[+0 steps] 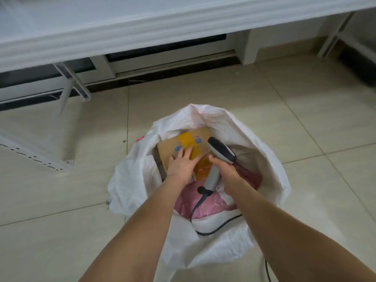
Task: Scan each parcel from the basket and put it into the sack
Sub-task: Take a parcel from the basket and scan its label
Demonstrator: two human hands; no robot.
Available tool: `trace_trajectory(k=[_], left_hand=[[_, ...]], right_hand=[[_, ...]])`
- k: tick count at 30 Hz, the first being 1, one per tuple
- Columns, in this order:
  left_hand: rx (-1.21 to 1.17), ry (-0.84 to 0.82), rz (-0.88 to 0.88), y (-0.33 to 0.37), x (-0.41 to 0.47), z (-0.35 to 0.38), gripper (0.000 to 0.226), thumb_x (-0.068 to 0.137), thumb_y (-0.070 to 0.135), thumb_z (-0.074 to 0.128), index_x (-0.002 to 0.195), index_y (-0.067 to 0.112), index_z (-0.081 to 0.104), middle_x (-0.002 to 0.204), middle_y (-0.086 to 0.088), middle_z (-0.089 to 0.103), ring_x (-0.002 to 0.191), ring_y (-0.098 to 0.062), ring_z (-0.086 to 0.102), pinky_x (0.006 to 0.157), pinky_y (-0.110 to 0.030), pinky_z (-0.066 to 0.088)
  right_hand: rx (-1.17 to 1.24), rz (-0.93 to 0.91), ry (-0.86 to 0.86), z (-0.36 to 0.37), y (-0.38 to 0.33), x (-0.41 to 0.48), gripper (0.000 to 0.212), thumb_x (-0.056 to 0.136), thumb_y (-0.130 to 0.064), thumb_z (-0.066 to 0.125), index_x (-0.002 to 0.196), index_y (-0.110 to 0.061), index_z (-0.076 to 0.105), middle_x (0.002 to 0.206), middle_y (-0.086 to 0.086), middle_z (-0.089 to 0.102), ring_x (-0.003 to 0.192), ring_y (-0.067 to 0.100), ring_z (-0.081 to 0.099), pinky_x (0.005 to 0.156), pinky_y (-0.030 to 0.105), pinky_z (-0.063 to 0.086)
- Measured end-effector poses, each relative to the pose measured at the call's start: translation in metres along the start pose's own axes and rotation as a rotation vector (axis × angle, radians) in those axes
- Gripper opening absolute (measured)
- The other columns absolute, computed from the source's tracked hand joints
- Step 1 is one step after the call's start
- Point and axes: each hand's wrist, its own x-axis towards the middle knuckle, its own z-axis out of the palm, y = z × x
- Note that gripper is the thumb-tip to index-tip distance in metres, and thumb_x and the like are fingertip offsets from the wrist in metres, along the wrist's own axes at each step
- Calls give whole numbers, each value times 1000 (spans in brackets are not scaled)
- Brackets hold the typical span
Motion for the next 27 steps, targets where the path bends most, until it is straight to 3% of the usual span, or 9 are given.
trace_trajectory(k=[2,3,6,8,13,15,19,23,27], left_hand=[[-39,-6,-129,1,6,2,96,88,17,65,148,50,-3,160,-8,-5,146,-38,3,110,-56,28],[-56,-14,-188,4,8,0,98,87,21,67,148,49,-5,159,-10,-4,144,-41,5,108,-55,31],[-68,-41,-293,8,15,-5,104,84,20,70,150,43,-7,158,-14,-1,140,-46,16,103,-51,41],[-83,-40,-317,5,18,-6,101,85,24,69,151,39,-6,157,-15,4,136,-43,24,100,-46,44],[-144,-138,-356,4,22,-9,94,91,25,61,152,36,-10,159,-13,-2,143,-40,12,109,-47,35],[-208,-151,-360,8,19,-19,86,91,23,60,153,30,1,158,-14,6,143,-38,14,109,-47,34],[-276,-84,-343,24,-4,-57,52,90,17,56,139,16,39,143,-15,36,127,-33,43,92,-42,46],[-329,-88,-271,42,-36,-116,46,93,16,52,138,16,44,140,-12,43,123,-29,48,95,-38,47],[-254,-80,-208,62,-76,-195,37,93,15,48,130,18,52,124,-5,56,108,-25,57,73,-32,45]], right_hand=[[5,15,-35,-2,6,4,18,85,-20,74,94,-8,64,94,5,63,76,12,57,72,30,47],[11,20,-33,-2,9,7,16,84,-19,75,89,-11,63,97,6,63,80,14,58,77,30,47],[58,12,13,-1,10,9,45,79,-26,80,112,-5,56,117,7,60,108,21,59,99,34,44],[103,57,72,-7,12,10,67,74,-33,83,124,-1,52,123,11,60,111,26,60,102,38,46],[118,122,92,-29,20,7,64,71,-34,84,118,-1,56,117,14,65,105,28,64,101,42,48],[106,99,65,-31,15,-1,60,73,-30,84,118,0,59,115,15,66,98,26,66,98,40,50],[42,41,48,-33,-10,-46,37,84,-15,75,109,6,57,94,12,64,81,22,62,84,37,53],[66,20,35,-42,-50,-111,10,87,-5,68,87,-2,59,74,14,66,58,20,65,51,28,54],[156,15,99,-59,-101,-178,11,85,-6,69,87,3,63,69,16,67,55,21,65,52,28,53]])
